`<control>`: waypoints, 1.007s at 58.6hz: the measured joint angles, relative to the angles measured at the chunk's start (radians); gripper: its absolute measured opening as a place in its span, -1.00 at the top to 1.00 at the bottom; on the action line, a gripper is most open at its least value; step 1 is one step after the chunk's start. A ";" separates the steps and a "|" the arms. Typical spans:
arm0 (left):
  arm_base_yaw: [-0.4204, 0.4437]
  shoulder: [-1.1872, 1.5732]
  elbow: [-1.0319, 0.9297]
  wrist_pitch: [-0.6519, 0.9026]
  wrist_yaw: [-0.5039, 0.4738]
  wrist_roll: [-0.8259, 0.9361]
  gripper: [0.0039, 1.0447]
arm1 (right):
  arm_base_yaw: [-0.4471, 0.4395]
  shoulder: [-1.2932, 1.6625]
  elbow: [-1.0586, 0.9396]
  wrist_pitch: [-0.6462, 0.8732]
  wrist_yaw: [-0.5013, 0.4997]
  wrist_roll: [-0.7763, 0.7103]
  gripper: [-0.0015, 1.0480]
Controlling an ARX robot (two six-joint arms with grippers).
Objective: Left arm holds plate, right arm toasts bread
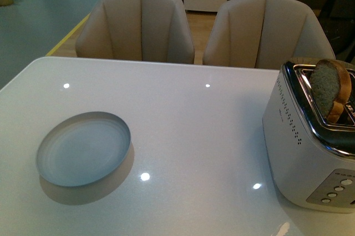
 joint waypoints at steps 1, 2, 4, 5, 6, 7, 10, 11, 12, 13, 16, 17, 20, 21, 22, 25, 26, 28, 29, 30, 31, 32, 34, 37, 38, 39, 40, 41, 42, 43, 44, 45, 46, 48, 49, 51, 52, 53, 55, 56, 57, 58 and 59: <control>0.000 -0.015 -0.002 -0.013 0.000 0.000 0.95 | 0.000 0.000 0.000 0.000 0.000 0.000 -0.83; 0.000 -0.028 -0.004 -0.023 0.000 0.000 0.95 | 0.000 0.000 0.000 0.000 0.000 0.000 -0.83; 0.000 -0.051 -0.007 -0.042 0.000 0.001 0.95 | 0.000 0.000 0.000 0.000 0.000 0.000 -0.83; 0.000 -0.065 -0.009 -0.056 0.000 0.001 0.95 | 0.000 0.000 0.000 0.000 0.000 0.000 -0.83; 0.000 -0.079 -0.009 -0.070 0.000 0.001 0.95 | 0.000 0.000 0.000 0.000 0.000 0.000 -0.83; 0.000 -0.097 -0.009 -0.086 0.000 0.001 0.95 | 0.000 0.000 0.000 0.000 0.000 0.000 -0.83; 0.000 -0.129 -0.010 -0.114 0.000 0.001 0.95 | 0.000 0.000 0.000 0.000 0.000 0.000 -0.83; 0.000 -0.144 -0.010 -0.126 0.000 0.001 0.95 | 0.000 0.000 0.000 0.000 0.000 0.000 -0.83; 0.000 -0.161 -0.010 -0.142 0.000 0.001 0.95 | 0.000 0.000 0.000 0.000 0.000 0.000 -0.83; 0.000 -0.171 -0.010 -0.151 0.000 0.001 0.95 | 0.000 0.000 0.000 0.000 0.000 0.000 -0.83; 0.000 -0.207 -0.010 -0.184 0.000 0.001 0.95 | 0.000 0.000 0.000 0.000 0.000 0.000 -0.83; 0.000 -0.220 -0.010 -0.196 0.000 0.001 0.95 | 0.000 0.000 0.000 0.000 0.000 0.000 -0.83; 0.000 -0.251 -0.010 -0.225 0.000 0.002 0.95 | 0.000 0.000 0.000 0.000 0.000 0.000 -0.83; 0.000 -0.263 -0.010 -0.236 0.000 0.001 0.95 | 0.000 0.000 0.000 0.000 0.000 0.000 -0.83; 0.000 -0.272 -0.010 -0.244 0.000 0.001 0.95 | 0.000 0.000 0.000 0.000 0.000 0.000 -0.83; 0.000 -0.304 -0.010 -0.274 0.000 0.001 0.95 | 0.000 0.000 0.000 0.000 0.000 0.000 -0.83; 0.000 -0.314 -0.010 -0.283 0.000 0.002 0.95 | 0.000 0.000 0.000 0.000 0.000 0.000 -0.83; 0.000 -0.333 -0.010 -0.301 0.000 0.002 0.95 | 0.000 0.000 0.000 0.000 0.000 0.000 -0.83; 0.000 -0.346 -0.010 -0.314 0.000 0.002 0.95 | 0.000 0.000 0.000 0.000 0.000 0.000 -0.83; 0.000 -0.356 -0.010 -0.323 0.000 0.002 0.95 | 0.000 0.000 0.000 0.000 0.000 0.000 -0.83; 0.000 -0.365 -0.010 -0.333 0.000 0.002 0.95 | 0.000 0.000 0.000 0.000 0.000 0.000 -0.83; 0.000 -0.373 -0.010 -0.340 0.000 0.002 0.95 | 0.000 0.000 0.000 0.000 0.000 0.000 -0.83; 0.000 -0.393 -0.010 -0.360 0.000 0.001 0.95 | 0.000 0.000 0.000 0.000 0.000 0.000 -0.83; 0.000 -0.415 -0.010 -0.381 0.000 0.002 0.95 | 0.000 0.000 0.000 0.000 0.000 0.000 -0.83; 0.000 -0.424 -0.010 -0.389 0.000 0.002 0.95 | 0.000 0.000 0.000 0.000 0.000 0.000 -0.83; 0.000 -0.433 -0.010 -0.397 0.000 0.002 0.95 | 0.000 0.000 0.000 0.000 0.000 0.000 -0.83; 0.000 -0.436 -0.010 -0.401 0.000 0.002 0.95 | 0.000 0.000 0.000 0.000 0.000 0.000 -0.83; 0.000 -0.444 -0.010 -0.409 0.000 0.002 0.95 | 0.000 0.000 0.000 0.000 0.000 0.000 -0.83; 0.000 -0.451 -0.010 -0.415 0.000 0.002 0.95 | 0.000 0.000 0.000 0.000 0.000 0.000 -0.83; 0.000 -0.458 -0.010 -0.422 0.000 0.002 0.95 | 0.000 0.000 0.000 0.000 0.000 0.000 -0.83; 0.000 -0.462 -0.010 -0.425 0.000 0.002 0.95 | 0.000 0.000 0.000 0.000 0.000 0.000 -0.83; 0.000 -0.468 -0.010 -0.433 0.000 0.002 0.95 | 0.000 0.000 0.000 0.000 0.000 0.000 -0.83; 0.000 -0.476 -0.010 -0.440 0.000 0.002 0.95 | 0.000 0.000 0.000 0.000 0.000 0.000 -0.83; 0.000 -0.489 -0.010 -0.454 0.000 0.002 0.95 | 0.000 0.000 0.000 0.000 0.000 0.000 -0.83; 0.000 -0.496 -0.010 -0.461 0.000 0.002 0.95 | 0.000 0.000 0.000 0.000 0.000 0.000 -0.83; 0.000 -0.506 -0.010 -0.470 0.000 0.002 0.95 | 0.000 0.000 0.000 0.000 0.000 0.000 -0.83; 0.000 -0.513 -0.010 -0.477 0.000 0.002 0.95 | 0.000 0.000 0.000 0.000 0.000 0.000 -0.83; 0.000 -0.519 -0.010 -0.483 0.000 0.002 0.95 | 0.000 0.000 0.000 0.000 0.000 0.000 -0.83; 0.000 -0.528 -0.010 -0.492 0.000 0.002 0.95 | 0.000 0.000 0.000 0.000 0.000 0.000 -0.83; 0.000 -0.534 -0.010 -0.498 0.000 0.002 0.95 | 0.000 0.000 0.000 0.000 0.000 0.000 -0.83; 0.000 -0.539 -0.010 -0.503 0.000 0.002 0.95 | 0.000 0.000 0.000 0.000 0.000 0.000 -0.83; 0.000 -0.545 -0.010 -0.509 0.000 0.002 0.95 | 0.000 0.000 0.000 0.000 0.000 0.000 -0.83; 0.000 -0.550 -0.010 -0.514 0.000 0.002 0.95 | 0.000 0.000 0.000 0.000 0.000 0.000 -0.83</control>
